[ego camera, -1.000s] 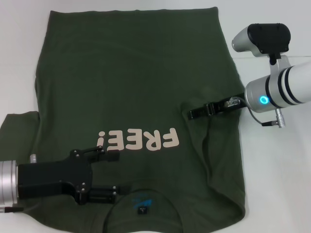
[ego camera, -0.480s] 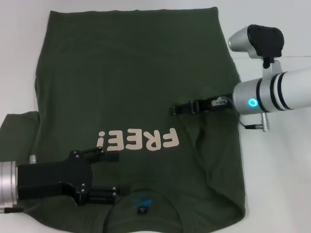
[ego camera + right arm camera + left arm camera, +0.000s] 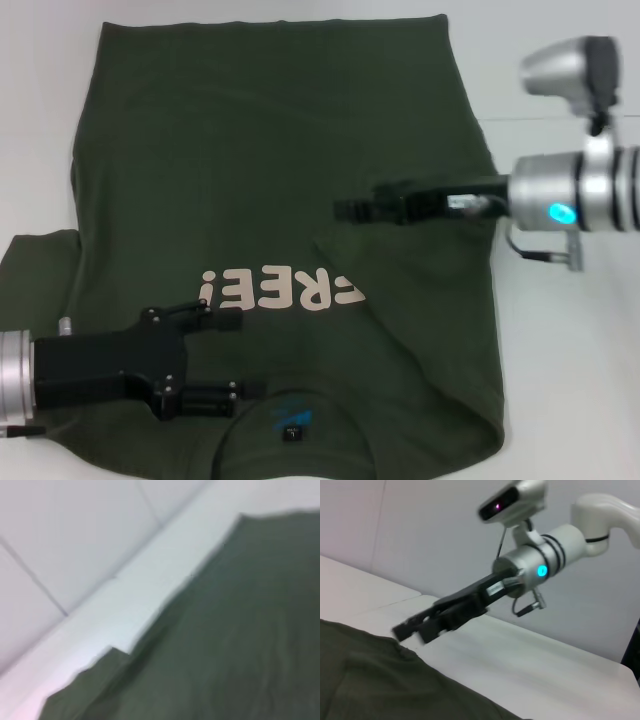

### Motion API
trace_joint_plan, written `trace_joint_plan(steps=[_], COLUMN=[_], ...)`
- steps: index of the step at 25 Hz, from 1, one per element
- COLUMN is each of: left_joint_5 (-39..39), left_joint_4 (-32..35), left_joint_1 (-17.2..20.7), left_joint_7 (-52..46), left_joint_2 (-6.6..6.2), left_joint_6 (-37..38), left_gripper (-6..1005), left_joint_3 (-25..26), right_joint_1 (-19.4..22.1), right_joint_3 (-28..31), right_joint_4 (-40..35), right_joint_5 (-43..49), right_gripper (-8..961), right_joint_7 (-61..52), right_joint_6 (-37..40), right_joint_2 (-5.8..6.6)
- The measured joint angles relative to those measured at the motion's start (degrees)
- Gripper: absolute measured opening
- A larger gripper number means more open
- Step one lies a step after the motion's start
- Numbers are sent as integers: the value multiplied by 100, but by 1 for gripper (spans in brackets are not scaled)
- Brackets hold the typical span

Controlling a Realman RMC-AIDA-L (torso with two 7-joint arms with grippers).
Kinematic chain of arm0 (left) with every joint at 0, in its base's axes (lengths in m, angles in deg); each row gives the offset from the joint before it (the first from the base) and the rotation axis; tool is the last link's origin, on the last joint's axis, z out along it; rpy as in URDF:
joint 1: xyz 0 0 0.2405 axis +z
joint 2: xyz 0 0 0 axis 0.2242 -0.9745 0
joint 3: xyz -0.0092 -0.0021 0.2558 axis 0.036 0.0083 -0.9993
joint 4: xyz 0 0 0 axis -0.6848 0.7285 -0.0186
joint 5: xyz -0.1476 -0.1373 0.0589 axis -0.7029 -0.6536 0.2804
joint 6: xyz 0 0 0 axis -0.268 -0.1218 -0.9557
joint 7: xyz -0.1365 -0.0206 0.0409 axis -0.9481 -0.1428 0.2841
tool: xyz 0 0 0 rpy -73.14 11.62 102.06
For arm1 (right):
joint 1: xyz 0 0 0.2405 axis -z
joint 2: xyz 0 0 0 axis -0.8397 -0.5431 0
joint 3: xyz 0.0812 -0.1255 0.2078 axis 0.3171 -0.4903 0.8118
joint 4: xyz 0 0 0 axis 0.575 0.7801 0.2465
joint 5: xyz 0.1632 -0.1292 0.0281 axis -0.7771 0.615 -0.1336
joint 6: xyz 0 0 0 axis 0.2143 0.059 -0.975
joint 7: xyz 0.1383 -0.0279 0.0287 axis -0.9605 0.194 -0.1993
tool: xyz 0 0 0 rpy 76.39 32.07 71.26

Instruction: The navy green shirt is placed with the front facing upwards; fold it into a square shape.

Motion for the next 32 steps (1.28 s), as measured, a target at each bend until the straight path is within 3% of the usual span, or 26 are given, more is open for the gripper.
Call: trace_joint_plan(steps=[7,16,21,25,32], left_joint_5=[-54,-311,-350,-306,137], left_joint_4=[-18,-19,165,764,2081], left_joint_1=[0,0,30,181,582], left_joint_7=[-87,-524,-1076,-1980,-3602], left_joint_2=[9,16,15,54,143], left_joint_6=[-64,-369,-613,-1131,-1676], left_gripper=[933,933,933,933,933], left_joint_3=[28,80,203,206,329], right_joint_1=[1338,2275,2384,2315,2153], right_joint_3=[51,294,698,801,744], right_joint_4=[-359,-972,-1557,-1764,-1715], right_joint_5=[-1584,-1176,-591,-312,-265], right_gripper=[924,924,924,924,923], right_joint_7=[3024,4429,4512,4497,4501], right_joint_6=[1379,2904,3595,3649,3614], right_joint_2=[22,167,133,31,-9])
